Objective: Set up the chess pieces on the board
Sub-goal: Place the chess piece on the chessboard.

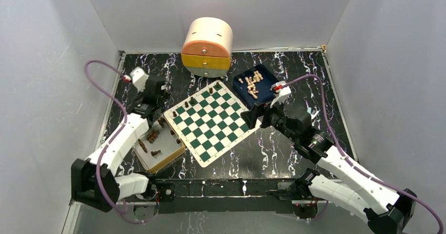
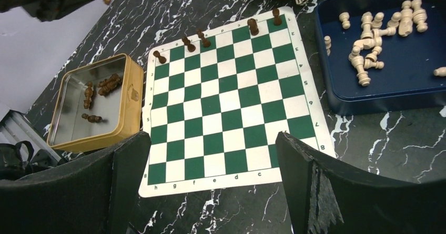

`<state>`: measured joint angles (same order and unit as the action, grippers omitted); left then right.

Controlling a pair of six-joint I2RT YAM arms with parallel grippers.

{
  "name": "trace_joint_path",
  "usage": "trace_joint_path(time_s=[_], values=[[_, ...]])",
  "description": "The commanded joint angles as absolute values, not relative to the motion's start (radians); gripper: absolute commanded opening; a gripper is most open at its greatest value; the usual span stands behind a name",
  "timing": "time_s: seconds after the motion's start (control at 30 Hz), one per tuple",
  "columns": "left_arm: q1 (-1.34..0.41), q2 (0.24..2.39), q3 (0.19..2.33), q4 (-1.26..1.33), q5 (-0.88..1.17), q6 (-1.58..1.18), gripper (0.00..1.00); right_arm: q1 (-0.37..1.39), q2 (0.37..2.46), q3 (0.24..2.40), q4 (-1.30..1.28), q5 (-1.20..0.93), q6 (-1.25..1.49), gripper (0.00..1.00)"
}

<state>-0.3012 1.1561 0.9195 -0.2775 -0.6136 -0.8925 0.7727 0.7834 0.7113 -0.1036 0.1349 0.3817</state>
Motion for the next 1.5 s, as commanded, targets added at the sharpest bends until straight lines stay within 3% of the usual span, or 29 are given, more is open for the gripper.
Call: trace_joint_path(time_s=[0.0, 0.23, 0.6, 0.83, 1.47], values=[[-0.359, 1.251, 0.970, 0.037, -0.488, -0.537, 0.00, 0.773, 0.730, 0.774, -0.101, 0.175, 0.349, 0.99], [-0.481, 1.509, 1.090, 0.209, -0.315, -0.228, 0.00, 0.772, 0.677, 0.787, -0.127, 0.196, 0.330, 0.99], [-0.620, 1.773, 1.100, 0.524, -0.164, -0.034, 0.00, 0.773, 0.627, 0.814, -0.160, 0.224, 0.308, 0.99], [-0.646, 1.850, 1.050, 0.691, -0.136, -0.013, 0.00, 0.772, 0.635, 0.841, -0.186, 0.227, 0.296, 0.99], [-0.647, 1.986, 1.064, 0.787, -0.155, 0.102, 0.00, 0.772, 0.644, 0.833, -0.175, 0.226, 0.295, 0.99]])
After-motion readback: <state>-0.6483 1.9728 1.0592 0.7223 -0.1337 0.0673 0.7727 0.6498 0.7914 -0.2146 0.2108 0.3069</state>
